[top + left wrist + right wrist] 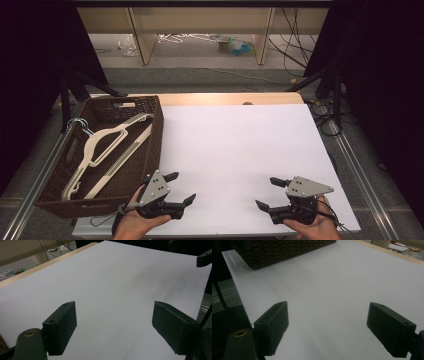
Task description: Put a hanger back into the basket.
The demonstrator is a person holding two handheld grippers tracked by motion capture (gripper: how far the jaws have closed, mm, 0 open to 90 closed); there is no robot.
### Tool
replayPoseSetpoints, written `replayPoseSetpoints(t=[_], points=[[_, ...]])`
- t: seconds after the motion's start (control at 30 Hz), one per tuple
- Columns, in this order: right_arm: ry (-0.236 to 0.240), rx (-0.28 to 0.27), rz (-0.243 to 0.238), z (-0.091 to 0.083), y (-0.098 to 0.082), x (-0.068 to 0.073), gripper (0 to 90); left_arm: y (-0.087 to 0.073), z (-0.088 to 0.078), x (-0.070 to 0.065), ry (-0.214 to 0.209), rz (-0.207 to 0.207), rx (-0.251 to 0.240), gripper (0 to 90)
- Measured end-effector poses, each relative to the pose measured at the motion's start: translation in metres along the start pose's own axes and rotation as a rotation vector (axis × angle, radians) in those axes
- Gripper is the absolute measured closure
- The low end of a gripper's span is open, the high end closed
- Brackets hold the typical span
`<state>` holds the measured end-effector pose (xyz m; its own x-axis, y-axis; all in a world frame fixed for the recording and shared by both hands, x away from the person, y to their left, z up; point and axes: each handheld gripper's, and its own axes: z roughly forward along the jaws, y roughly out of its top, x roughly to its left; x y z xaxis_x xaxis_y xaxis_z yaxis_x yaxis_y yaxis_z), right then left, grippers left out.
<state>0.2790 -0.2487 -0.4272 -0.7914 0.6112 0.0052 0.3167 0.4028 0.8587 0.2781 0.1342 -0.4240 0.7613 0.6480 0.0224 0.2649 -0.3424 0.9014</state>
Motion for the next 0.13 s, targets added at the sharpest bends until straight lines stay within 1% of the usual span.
replayPoseSetpoints(t=[0.07,0.1,0.13], points=[[-0.003,-0.001,-0.001,0.0004,-0.0001,-0.0004,18.6,-0.0003,0.0000,0.0000,0.001,-0.009,0.000,19.5],[-0.011,-0.010,-0.015,0.0006,-0.0001,-0.0013,18.6,-0.0006,0.0005,0.0002,-0.001,-0.009,-0.005,19.4],[-0.010,-0.010,-0.015,0.0007,-0.0001,-0.0014,18.6,-0.0005,0.0003,0.0008,0.000,0.001,-0.003,19.4]])
